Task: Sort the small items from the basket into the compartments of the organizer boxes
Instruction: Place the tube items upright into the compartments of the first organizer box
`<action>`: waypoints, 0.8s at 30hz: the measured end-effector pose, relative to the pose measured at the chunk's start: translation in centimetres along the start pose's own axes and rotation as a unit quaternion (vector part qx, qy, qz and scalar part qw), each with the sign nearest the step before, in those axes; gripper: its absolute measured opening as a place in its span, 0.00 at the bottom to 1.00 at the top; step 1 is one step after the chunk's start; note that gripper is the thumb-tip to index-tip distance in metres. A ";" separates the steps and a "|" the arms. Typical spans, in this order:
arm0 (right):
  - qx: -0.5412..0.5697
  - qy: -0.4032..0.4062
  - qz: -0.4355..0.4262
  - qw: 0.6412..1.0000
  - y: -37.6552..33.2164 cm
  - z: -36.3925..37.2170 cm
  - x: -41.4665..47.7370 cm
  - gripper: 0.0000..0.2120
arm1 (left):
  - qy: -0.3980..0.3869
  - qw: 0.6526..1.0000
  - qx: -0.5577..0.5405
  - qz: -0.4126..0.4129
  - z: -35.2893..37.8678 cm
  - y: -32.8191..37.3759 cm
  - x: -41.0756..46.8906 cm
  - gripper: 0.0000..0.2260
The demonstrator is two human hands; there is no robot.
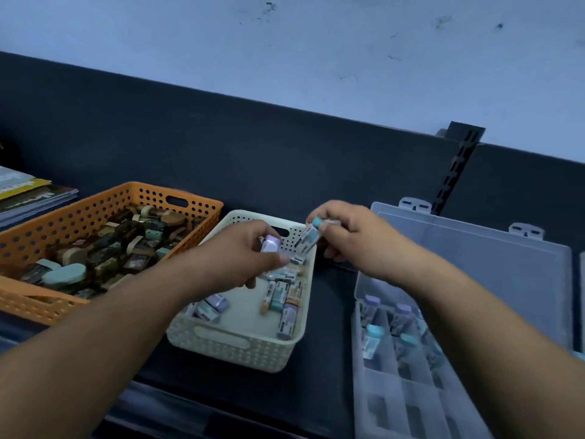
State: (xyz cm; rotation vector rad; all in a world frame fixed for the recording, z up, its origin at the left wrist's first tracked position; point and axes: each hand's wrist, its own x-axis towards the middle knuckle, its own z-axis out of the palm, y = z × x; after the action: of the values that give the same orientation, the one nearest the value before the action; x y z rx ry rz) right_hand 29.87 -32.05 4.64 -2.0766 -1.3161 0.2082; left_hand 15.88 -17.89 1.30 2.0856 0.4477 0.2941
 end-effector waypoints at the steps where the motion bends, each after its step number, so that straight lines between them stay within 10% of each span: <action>1: 0.025 0.009 0.005 1.000 0.0 -1.1 -1.1 0.08 | 0.000 1.000 -0.024 0.006 0.7 0.8 0.0 0.07; 10: 0.053 0.074 0.071 0.993 4.4 -9.3 -12.2 0.07 | -0.062 0.987 -0.141 0.035 9.3 8.2 0.4 0.07; 24: -0.014 0.067 0.157 0.985 14.2 -14.0 -22.4 0.06 | -0.093 0.988 -0.002 0.124 22.3 14.3 0.8 0.05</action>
State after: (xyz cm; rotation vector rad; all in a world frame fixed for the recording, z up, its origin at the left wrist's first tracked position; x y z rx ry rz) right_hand 36.14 -61.26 2.16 -2.2727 -0.9123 0.1830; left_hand 27.93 -41.54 1.88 2.1429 0.0768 0.2418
